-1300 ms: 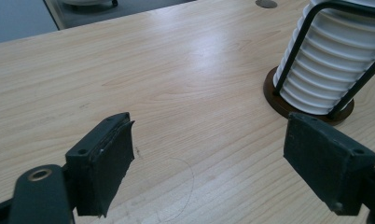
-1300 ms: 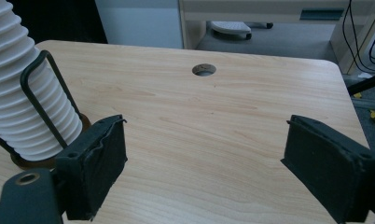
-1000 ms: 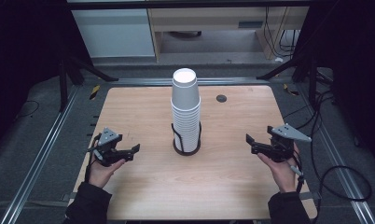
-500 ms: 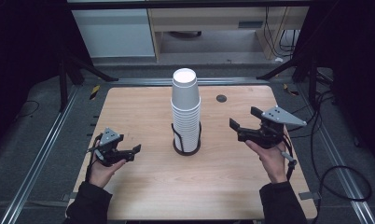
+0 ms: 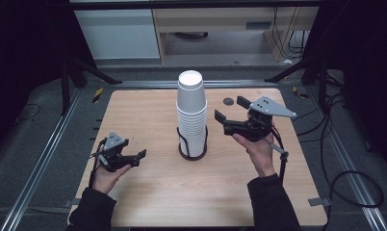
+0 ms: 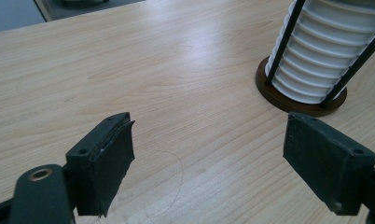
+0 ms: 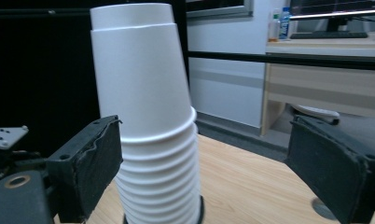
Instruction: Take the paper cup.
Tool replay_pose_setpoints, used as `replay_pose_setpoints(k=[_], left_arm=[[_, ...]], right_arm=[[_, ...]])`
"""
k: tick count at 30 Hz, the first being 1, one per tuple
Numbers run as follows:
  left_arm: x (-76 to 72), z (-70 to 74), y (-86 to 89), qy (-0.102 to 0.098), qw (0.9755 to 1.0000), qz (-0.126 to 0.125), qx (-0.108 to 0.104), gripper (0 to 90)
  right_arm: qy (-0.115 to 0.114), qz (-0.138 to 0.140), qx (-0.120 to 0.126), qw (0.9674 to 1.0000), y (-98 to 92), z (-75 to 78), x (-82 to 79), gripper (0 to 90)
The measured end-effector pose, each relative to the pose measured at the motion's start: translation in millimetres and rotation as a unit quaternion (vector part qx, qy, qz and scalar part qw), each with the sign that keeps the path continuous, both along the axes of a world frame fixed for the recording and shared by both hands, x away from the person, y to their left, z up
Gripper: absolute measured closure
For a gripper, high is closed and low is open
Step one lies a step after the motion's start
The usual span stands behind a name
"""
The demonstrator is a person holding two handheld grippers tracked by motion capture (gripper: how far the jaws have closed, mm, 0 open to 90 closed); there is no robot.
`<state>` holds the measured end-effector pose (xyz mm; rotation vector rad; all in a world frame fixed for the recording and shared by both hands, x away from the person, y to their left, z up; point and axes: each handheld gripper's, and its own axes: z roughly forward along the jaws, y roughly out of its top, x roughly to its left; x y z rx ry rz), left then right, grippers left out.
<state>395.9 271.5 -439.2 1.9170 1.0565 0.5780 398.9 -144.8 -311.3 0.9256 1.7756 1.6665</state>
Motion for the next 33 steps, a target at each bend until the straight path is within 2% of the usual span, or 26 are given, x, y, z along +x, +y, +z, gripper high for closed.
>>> replay_pose_setpoints(k=[3, 7, 16, 25, 30, 33], left_arm=[[-0.2, 0.1, -0.3, -0.001, 1.0, -0.002, -0.001, 15.5], [0.0, -0.4, -0.4, -0.001, 1.0, -0.004, -0.002, 15.5], [0.0, -1.5, -1.4, 0.0, 1.0, -0.007, -0.001, 15.5], [0.3, -2.3, -2.1, 0.003, 0.9999, -0.011, 0.0, 15.6], [0.6, -2.7, -2.1, 0.004, 0.9999, -0.013, -0.002, 15.5], [0.8, -3.4, -2.5, 0.005, 0.9999, -0.013, -0.002, 15.5]], right_arm=[[-0.002, 0.006, -0.003, 1.0, 10.2, 0.6, 4.6, 9.9], [-0.001, 0.025, 0.005, 0.9997, 23.1, -0.6, 10.3, 9.2], [-0.007, 0.049, -0.01, 0.9987, 53.7, -3.0, 22.8, 8.0], [0.002, 0.05, -0.023, 0.9985, 70.8, -4.6, 39.7, 7.3], [0.002, 0.056, -0.019, 0.9983, 76.7, -6.8, 47.3, 7.2], [0.002, 0.054, -0.029, 0.9981, 81.4, -8.7, 50.3, 6.6]])
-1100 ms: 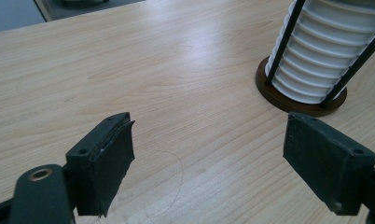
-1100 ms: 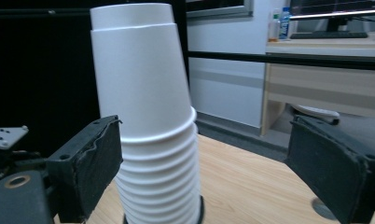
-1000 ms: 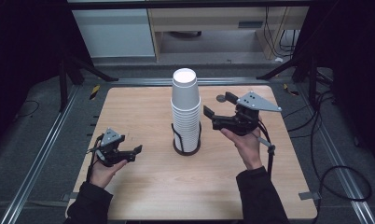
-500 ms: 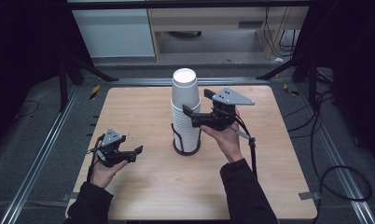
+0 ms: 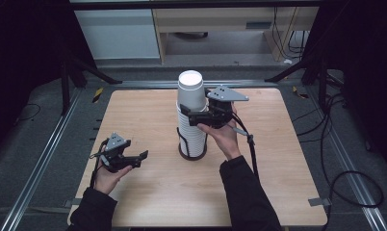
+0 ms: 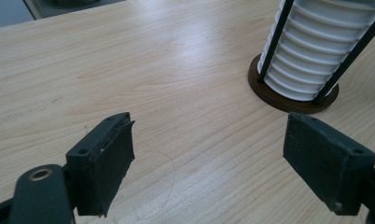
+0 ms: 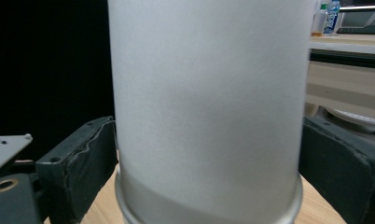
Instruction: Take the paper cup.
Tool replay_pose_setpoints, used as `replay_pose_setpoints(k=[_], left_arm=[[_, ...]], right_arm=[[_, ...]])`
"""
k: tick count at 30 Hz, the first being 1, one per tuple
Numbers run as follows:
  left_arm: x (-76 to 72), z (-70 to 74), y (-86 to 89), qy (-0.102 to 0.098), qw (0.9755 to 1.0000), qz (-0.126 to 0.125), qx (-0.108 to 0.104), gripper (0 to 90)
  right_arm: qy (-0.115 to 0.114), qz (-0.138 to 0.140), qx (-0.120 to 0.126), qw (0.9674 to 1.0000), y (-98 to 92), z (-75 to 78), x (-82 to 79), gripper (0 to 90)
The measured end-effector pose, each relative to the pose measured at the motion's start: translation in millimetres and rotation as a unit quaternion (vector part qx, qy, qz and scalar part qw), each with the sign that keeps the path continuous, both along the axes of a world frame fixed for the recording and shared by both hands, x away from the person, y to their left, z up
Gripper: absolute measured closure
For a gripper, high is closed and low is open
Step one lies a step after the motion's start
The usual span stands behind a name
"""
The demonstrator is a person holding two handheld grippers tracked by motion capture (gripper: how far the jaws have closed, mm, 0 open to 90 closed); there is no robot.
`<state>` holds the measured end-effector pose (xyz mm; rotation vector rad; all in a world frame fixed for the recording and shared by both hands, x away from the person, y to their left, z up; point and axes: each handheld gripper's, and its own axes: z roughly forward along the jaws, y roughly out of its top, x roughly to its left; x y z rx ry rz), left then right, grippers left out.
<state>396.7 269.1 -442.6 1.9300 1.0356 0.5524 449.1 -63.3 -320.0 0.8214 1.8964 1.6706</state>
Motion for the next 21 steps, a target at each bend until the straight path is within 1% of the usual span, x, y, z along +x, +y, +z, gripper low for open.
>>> replay_pose_setpoints(k=[11, 16, 19, 21], left_arm=[[0.1, -0.8, -0.7, 0.002, 1.0, -0.002, 0.001, 15.6], [0.3, -1.7, -1.7, 0.004, 1.0, -0.003, 0.003, 15.6], [0.2, -1.7, -1.7, 0.003, 1.0, -0.003, 0.003, 15.6], [0.5, -1.7, -1.3, 0.004, 1.0, -0.003, 0.003, 15.6]], right_arm=[[-0.003, -0.005, -0.001, 1.0, 9.9, -1.7, 8.0, 6.5], [-0.003, -0.01, -0.01, 0.9999, 15.1, -2.6, 11.0, 5.7], [-0.005, -0.013, -0.008, 0.9999, 16.4, -3.2, 11.9, 6.5], [-0.006, -0.012, -0.003, 0.9999, 16.7, -3.6, 13.1, 7.5]])
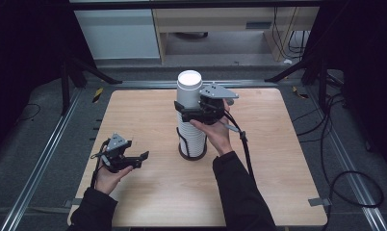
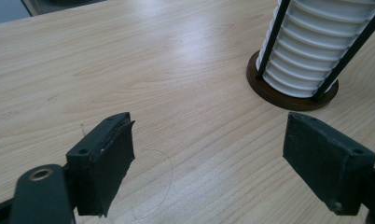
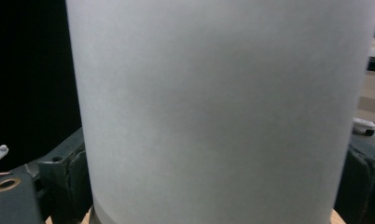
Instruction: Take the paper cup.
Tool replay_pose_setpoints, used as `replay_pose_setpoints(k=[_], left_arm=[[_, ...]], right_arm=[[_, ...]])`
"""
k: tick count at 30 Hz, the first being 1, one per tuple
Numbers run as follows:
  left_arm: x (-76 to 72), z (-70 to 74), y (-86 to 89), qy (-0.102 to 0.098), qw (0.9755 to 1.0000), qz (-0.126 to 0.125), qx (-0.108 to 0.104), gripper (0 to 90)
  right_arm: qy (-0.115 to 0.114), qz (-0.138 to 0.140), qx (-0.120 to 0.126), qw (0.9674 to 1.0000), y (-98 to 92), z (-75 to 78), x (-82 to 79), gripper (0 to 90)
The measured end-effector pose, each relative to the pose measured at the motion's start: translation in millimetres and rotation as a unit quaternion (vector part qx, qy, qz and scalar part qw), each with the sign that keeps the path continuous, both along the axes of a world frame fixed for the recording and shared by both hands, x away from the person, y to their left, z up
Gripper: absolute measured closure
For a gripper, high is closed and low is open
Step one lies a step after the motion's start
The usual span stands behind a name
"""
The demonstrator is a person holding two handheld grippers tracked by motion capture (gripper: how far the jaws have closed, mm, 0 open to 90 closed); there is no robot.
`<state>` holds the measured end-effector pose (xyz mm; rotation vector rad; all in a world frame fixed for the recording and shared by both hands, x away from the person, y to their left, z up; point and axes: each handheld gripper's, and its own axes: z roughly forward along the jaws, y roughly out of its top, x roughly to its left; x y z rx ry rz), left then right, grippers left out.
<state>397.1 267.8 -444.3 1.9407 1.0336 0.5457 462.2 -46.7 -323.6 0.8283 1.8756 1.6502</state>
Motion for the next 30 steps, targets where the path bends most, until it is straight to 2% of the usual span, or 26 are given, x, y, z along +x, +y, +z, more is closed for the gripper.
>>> replay_pose_setpoints(k=[7, 27, 30], left_arm=[[0.2, -0.3, 0.0, 0.001, 1.0, 0.001, 0.001, 15.7], [0.7, -0.9, 1.0, 0.004, 1.0, 0.002, 0.001, 15.7], [0.6, -0.7, 1.2, 0.004, 1.0, 0.002, 0.0, 15.7]], right_arm=[[-0.011, -0.004, -0.004, 0.9999, 1.3, 0.1, -1.5, 10.0], [-0.014, -0.008, -0.025, 0.9996, 0.3, 4.7, -4.2, 11.6], [-0.024, -0.009, -0.011, 0.9996, -0.8, 7.0, -6.1, 12.3]])
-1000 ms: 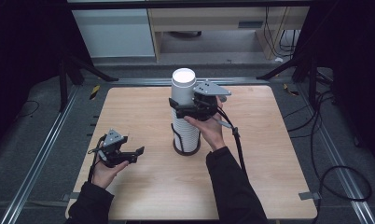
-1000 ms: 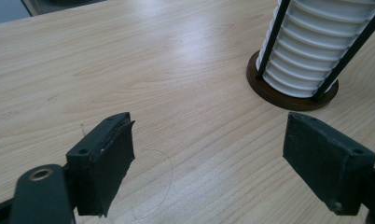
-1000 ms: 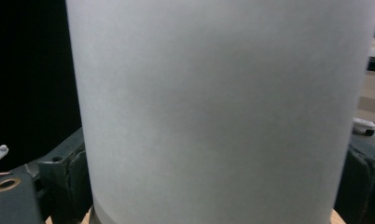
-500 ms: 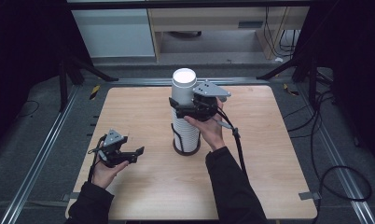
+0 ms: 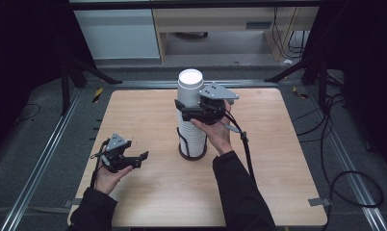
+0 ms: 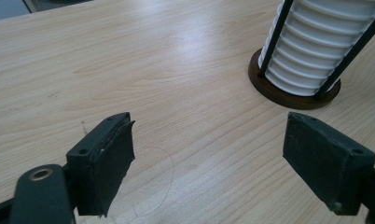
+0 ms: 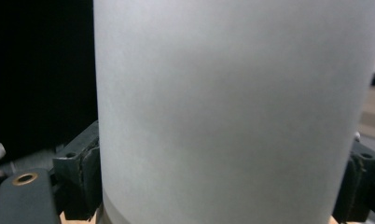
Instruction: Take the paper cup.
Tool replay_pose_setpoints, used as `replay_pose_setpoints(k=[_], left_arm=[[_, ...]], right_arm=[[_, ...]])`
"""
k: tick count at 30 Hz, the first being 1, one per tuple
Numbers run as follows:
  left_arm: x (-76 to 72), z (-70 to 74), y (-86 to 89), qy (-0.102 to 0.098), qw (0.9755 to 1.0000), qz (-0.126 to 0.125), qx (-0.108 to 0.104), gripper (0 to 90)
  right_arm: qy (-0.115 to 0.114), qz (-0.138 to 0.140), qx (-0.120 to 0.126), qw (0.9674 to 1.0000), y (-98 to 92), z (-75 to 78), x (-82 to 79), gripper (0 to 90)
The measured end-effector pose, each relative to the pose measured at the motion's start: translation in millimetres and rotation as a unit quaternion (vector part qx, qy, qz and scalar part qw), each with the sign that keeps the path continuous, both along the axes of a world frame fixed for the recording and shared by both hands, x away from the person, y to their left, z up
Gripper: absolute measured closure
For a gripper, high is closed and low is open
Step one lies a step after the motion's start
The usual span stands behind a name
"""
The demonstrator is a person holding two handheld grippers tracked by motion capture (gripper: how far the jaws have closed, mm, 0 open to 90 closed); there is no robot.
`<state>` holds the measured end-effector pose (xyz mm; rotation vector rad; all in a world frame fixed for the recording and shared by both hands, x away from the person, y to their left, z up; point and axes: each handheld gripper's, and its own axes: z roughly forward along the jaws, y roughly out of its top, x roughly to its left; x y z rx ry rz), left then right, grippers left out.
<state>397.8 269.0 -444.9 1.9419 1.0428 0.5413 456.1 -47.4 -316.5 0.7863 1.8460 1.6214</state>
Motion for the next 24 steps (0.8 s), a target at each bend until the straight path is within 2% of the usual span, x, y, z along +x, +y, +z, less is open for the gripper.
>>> replay_pose_setpoints(k=[1, 3, 4, 7, 13, 24], left_arm=[[0.1, 0.0, 0.1, 0.0, 1.0, 0.0, 0.0, 15.7], [0.0, 0.0, 0.0, 0.0, 1.0, -0.001, 0.0, 15.7], [-0.2, 0.2, -0.4, 0.0, 1.0, -0.001, 0.001, 15.7], [-0.2, 0.0, -0.6, 0.0, 1.0, -0.002, 0.001, 15.7], [0.2, -0.6, -0.7, 0.002, 1.0, -0.001, 0.001, 15.6], [0.0, -0.7, -1.0, 0.002, 1.0, -0.002, 0.003, 15.6]], right_arm=[[-0.003, 0.0, 0.011, 0.9999, -1.0, 2.7, -1.5, 12.5], [-0.004, 0.003, 0.014, 0.9999, -1.9, 5.8, -1.8, 12.6], [-0.008, 0.001, 0.004, 1.0, -2.6, 11.9, -2.5, 12.9], [-0.011, 0.004, 0.0, 0.9999, -3.5, 17.4, -4.1, 13.3], [-0.015, 0.003, -0.001, 0.9999, -3.5, 25.7, -5.9, 13.5], [-0.037, 0.003, 0.009, 0.9993, -7.0, 48.5, -11.0, 13.7]])
